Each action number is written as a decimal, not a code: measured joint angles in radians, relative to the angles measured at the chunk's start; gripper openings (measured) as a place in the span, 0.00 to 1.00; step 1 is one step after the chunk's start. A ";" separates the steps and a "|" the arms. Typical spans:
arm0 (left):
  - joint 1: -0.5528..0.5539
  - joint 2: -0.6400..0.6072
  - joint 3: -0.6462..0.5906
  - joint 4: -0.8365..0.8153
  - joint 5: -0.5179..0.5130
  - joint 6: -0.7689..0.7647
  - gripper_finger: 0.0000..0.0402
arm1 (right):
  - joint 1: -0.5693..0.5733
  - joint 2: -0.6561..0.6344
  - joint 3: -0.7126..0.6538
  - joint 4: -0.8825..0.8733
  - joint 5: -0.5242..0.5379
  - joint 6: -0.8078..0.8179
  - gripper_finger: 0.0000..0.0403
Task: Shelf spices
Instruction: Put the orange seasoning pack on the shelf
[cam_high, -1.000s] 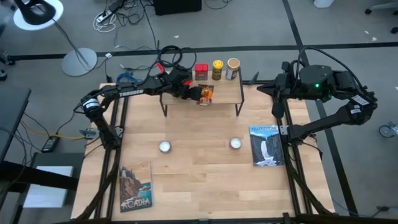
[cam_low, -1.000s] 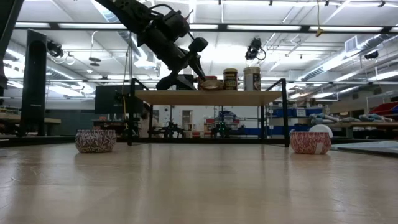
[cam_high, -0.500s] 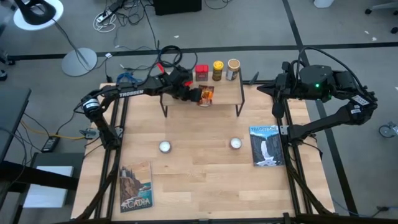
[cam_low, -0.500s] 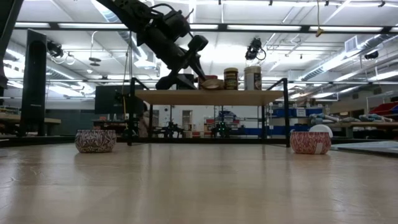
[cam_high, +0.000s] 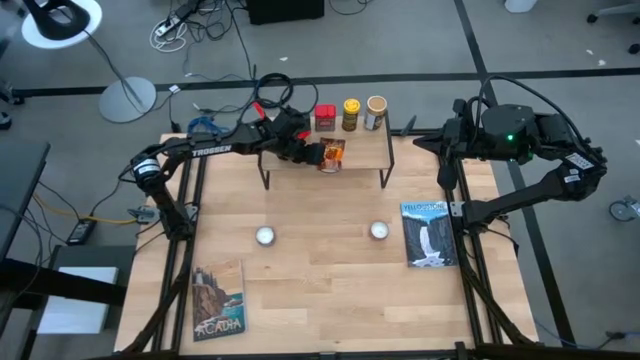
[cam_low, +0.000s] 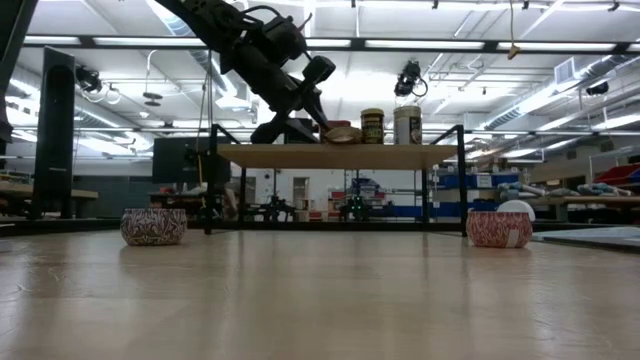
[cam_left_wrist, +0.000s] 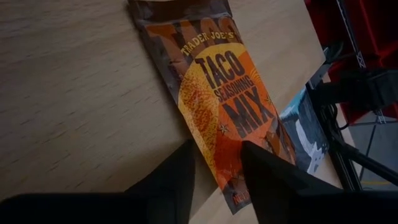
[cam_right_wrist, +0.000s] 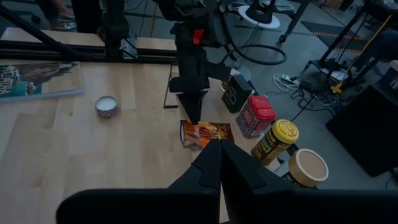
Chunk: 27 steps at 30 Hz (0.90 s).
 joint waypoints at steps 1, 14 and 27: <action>0.000 0.000 0.000 0.000 -0.001 0.001 0.32 | 0.000 0.000 0.000 0.000 0.000 0.000 0.01; 0.000 0.001 0.000 0.004 -0.027 0.010 0.01 | 0.000 0.000 0.000 0.000 0.000 -0.001 0.01; 0.000 0.002 -0.002 0.033 -0.047 0.039 0.00 | 0.000 0.000 0.000 0.000 0.001 -0.003 0.01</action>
